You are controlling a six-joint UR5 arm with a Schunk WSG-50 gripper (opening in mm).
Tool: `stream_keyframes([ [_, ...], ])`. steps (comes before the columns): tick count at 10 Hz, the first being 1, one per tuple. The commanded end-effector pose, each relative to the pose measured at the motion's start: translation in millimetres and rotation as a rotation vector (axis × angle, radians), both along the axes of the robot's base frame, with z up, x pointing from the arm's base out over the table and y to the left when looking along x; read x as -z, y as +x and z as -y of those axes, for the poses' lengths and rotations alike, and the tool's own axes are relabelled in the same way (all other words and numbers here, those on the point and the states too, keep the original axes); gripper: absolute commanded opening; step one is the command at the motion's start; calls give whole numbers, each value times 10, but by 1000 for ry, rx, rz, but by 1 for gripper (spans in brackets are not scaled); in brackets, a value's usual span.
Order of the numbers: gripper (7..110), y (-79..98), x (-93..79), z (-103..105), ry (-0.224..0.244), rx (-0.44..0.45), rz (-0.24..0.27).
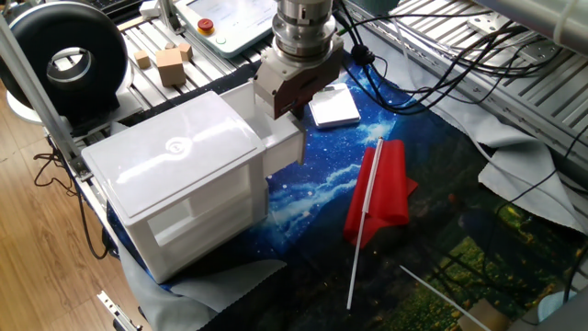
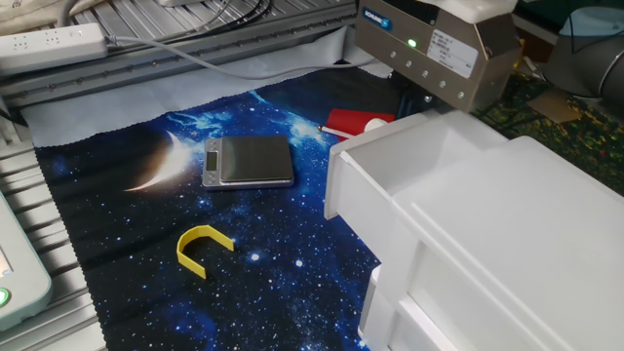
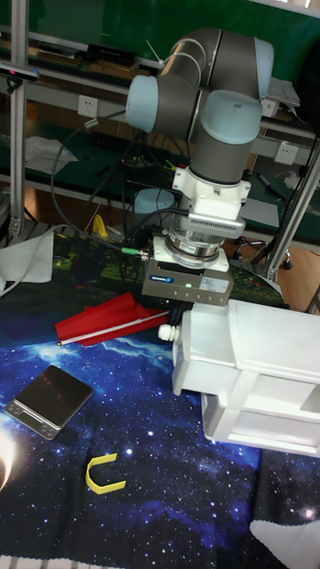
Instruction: Use the gripper to push and close the drawer
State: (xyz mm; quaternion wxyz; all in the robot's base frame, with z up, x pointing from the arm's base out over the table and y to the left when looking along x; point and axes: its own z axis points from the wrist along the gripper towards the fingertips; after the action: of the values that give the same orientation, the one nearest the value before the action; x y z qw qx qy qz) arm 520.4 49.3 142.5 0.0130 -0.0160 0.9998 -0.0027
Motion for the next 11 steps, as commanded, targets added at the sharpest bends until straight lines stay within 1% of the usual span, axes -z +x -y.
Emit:
stream_keyframes([
  [1, 7, -25, -12, -110, 18, 2, 7],
  [5, 7, -52, -59, -260, 28, 9, 9],
  [11, 7, -92, -127, -429, 42, 20, 11],
])
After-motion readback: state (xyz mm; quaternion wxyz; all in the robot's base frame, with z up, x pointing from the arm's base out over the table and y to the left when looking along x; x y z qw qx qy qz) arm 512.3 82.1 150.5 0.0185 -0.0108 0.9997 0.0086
